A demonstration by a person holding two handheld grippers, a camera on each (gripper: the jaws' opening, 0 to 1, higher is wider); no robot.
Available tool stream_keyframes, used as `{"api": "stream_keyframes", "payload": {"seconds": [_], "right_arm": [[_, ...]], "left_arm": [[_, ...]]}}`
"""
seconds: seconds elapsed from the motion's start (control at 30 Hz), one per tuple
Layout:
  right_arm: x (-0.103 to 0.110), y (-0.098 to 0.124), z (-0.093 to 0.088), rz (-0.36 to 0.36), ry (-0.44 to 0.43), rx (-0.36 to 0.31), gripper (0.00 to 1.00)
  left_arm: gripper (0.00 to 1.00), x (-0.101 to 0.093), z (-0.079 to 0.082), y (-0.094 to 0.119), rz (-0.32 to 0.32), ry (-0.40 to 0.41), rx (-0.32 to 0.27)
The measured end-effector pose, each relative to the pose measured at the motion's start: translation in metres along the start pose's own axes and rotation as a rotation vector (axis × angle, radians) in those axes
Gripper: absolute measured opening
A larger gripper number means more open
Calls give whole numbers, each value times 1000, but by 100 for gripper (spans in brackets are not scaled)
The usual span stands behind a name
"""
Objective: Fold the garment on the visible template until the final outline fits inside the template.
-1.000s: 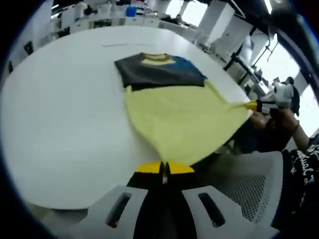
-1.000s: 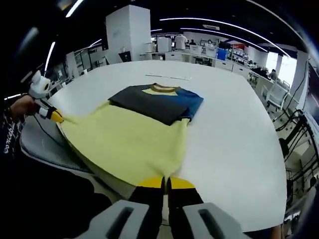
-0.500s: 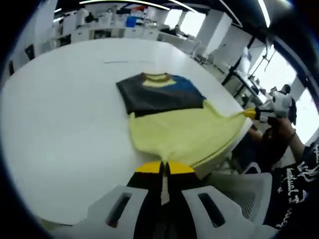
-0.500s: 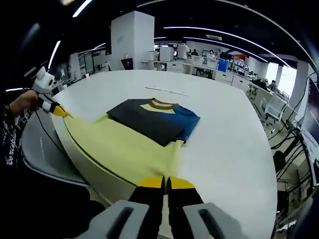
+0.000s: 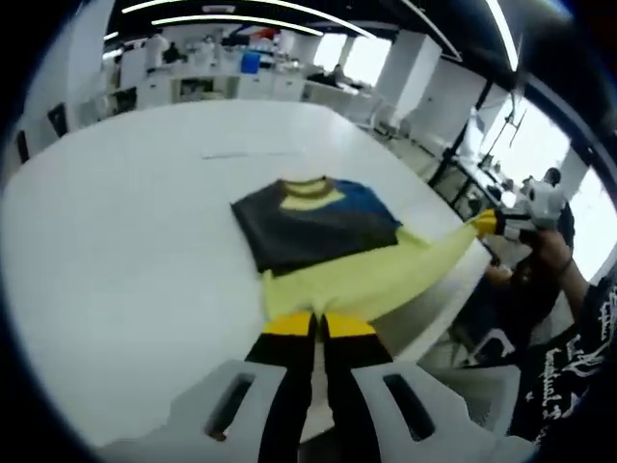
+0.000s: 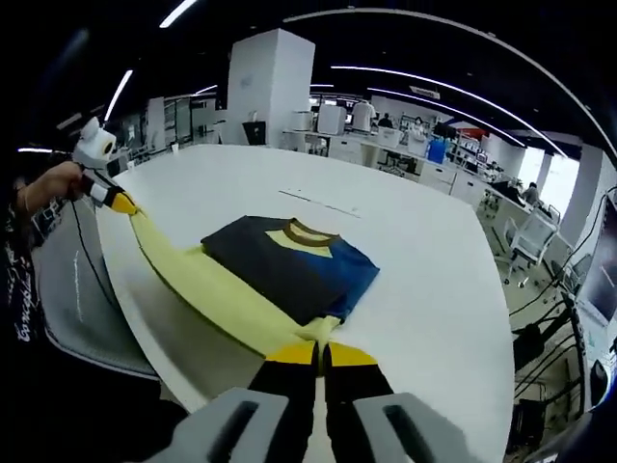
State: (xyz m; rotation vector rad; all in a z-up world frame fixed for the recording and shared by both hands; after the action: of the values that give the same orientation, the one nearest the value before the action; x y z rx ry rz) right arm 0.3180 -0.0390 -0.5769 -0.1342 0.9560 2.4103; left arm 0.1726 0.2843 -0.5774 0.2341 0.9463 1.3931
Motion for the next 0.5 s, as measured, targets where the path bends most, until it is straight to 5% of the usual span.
{"api": "stream_keyframes", "payload": {"seconds": [0.5], "right_arm": [[-42,-23,47,-37,49,-50,0]], "left_arm": [[0,1,75,-17,4,-43,-113]]}}
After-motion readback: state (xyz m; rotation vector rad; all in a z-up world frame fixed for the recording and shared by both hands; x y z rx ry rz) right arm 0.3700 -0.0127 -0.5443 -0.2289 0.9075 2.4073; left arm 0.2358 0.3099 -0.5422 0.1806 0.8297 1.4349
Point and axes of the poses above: the point that each gripper's makers call its tool centre point, and the gripper's own axes: y roughly backward along the fingers, x roughly to its left, z roughly out of its top, the point moved 1 cm from there along y, roughly backward along the fingers, and after that the axes turned 13 degrees about y, right-handed, at the moved point
